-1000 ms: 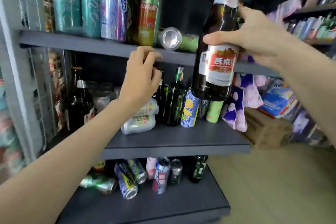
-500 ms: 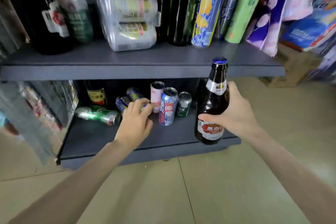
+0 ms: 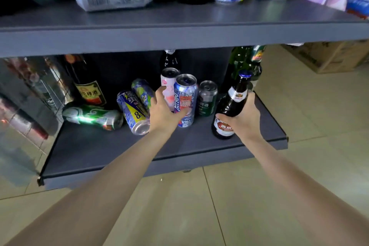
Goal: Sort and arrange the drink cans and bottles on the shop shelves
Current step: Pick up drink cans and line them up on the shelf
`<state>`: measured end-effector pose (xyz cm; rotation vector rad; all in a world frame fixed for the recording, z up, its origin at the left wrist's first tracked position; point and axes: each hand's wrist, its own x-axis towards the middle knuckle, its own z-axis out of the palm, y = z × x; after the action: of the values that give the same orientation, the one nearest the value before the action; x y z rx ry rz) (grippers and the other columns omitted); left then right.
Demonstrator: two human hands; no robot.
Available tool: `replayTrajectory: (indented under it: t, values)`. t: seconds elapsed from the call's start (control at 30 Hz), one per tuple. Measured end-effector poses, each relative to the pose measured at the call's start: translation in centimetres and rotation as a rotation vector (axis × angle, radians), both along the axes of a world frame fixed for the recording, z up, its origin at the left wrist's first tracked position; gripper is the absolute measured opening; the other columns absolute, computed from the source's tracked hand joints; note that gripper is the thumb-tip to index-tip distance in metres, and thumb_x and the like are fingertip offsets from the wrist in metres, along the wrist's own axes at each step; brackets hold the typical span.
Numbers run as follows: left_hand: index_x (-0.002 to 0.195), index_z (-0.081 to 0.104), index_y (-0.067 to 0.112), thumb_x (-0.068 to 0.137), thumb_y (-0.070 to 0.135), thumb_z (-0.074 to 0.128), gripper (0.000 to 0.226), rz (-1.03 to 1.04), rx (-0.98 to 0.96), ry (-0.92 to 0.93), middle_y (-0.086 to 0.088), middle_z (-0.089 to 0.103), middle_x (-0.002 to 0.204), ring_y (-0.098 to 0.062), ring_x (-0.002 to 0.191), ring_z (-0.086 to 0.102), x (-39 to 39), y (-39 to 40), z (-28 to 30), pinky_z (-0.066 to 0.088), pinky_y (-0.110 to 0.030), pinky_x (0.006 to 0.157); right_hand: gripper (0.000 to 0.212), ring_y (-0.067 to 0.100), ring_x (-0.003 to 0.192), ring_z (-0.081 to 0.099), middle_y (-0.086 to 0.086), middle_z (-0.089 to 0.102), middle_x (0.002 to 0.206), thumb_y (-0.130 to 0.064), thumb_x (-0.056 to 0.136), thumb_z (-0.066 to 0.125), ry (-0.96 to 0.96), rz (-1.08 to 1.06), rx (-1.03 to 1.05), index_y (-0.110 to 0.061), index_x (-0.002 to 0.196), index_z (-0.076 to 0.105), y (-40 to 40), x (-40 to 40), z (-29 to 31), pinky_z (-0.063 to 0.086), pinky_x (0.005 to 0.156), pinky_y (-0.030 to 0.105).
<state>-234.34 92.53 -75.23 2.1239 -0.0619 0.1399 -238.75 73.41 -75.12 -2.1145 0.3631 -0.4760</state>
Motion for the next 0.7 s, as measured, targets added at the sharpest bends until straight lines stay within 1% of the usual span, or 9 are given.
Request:
replayTrajectory:
  t: [0.1,0.2,0.23,0.3,0.37,0.47,0.53,0.6,0.7]
  values:
    - [0.137,0.027,0.015,0.070,0.028,0.078,0.085,0.040,-0.055,0.088,-0.009,0.042,0.131,-0.027,0.119,0.044,1.3,-1.4,-0.5,0.040,-0.038,0.096,0.078,0.028,0.117,0.051,0.006,0.056,0.121,-0.015,0.057,0.087,0.006,0.007,-0.053,-0.010,0.119,0.039,-0.3,1.4,-0.1,0.043,0.096,0.044]
    - [0.138,0.025,0.014,0.070,0.023,0.079,0.087,0.033,-0.073,0.095,-0.008,0.043,0.134,-0.025,0.122,0.045,2.6,-2.7,-0.6,0.039,-0.036,0.096,0.082,0.027,0.120,0.045,0.010,0.047,0.128,-0.017,0.060,0.086,0.039,0.030,-0.115,-0.006,0.125,0.036,-0.7,1.7,0.0,0.039,0.095,0.036]
    - [0.138,0.024,0.015,0.070,0.022,0.079,0.088,0.017,-0.061,0.087,-0.008,0.045,0.133,-0.026,0.121,0.046,3.0,-3.0,-0.7,0.040,-0.037,0.097,0.085,0.028,0.122,0.042,0.012,0.042,0.131,-0.018,0.062,0.085,0.061,0.037,-0.133,-0.007,0.128,0.034,-0.8,1.7,0.0,0.037,0.095,0.036]
    - [0.137,0.025,0.017,0.070,0.021,0.079,0.087,0.012,-0.036,0.067,-0.009,0.051,0.128,-0.027,0.118,0.050,3.3,-3.3,-0.9,0.041,-0.037,0.097,0.088,0.032,0.122,0.041,0.014,0.039,0.134,-0.023,0.065,0.084,0.111,0.035,-0.168,-0.009,0.132,0.029,-0.9,1.6,0.1,0.036,0.096,0.041]
    - [0.136,0.027,0.016,0.069,0.021,0.079,0.085,0.034,-0.040,0.058,-0.008,0.055,0.124,-0.027,0.115,0.052,3.5,-3.1,-1.0,0.043,-0.037,0.096,0.085,0.034,0.118,0.046,0.014,0.042,0.132,-0.025,0.066,0.083,0.135,0.029,-0.201,-0.010,0.130,0.029,-1.0,1.5,0.2,0.040,0.092,0.043]
    - [0.129,0.034,0.012,0.066,0.020,0.081,0.079,0.071,-0.048,0.047,-0.010,0.057,0.121,-0.029,0.110,0.055,3.6,-1.9,-1.2,0.046,-0.043,0.094,0.079,0.033,0.114,0.050,0.012,0.047,0.128,-0.026,0.068,0.082,0.156,0.006,-0.227,-0.010,0.126,0.031,-0.9,1.4,0.4,0.041,0.085,0.041]
    - [0.124,0.036,0.008,0.066,0.020,0.081,0.074,0.115,-0.028,0.044,-0.011,0.057,0.119,-0.030,0.109,0.055,3.5,-0.9,-0.9,0.047,-0.041,0.092,0.078,0.035,0.112,0.050,0.012,0.048,0.127,-0.026,0.068,0.081,0.184,-0.016,-0.234,-0.010,0.125,0.031,-0.7,1.3,0.5,0.041,0.082,0.041]
    - [0.124,0.035,0.008,0.069,0.020,0.080,0.072,0.162,-0.024,0.049,-0.011,0.057,0.120,-0.030,0.110,0.054,3.3,0.0,-0.5,0.046,-0.038,0.090,0.077,0.037,0.112,0.051,0.013,0.048,0.126,-0.027,0.069,0.081,0.205,-0.036,-0.238,-0.010,0.125,0.030,-0.5,1.3,0.6,0.042,0.081,0.043]
    - [0.125,0.033,0.007,0.070,0.020,0.079,0.074,0.164,-0.029,0.049,-0.011,0.054,0.123,-0.030,0.114,0.051,2.9,0.5,-0.4,0.043,-0.038,0.092,0.078,0.039,0.111,0.051,0.014,0.047,0.127,-0.027,0.069,0.080,0.223,-0.052,-0.236,-0.010,0.126,0.029,-0.1,1.3,0.9,0.043,0.081,0.045]
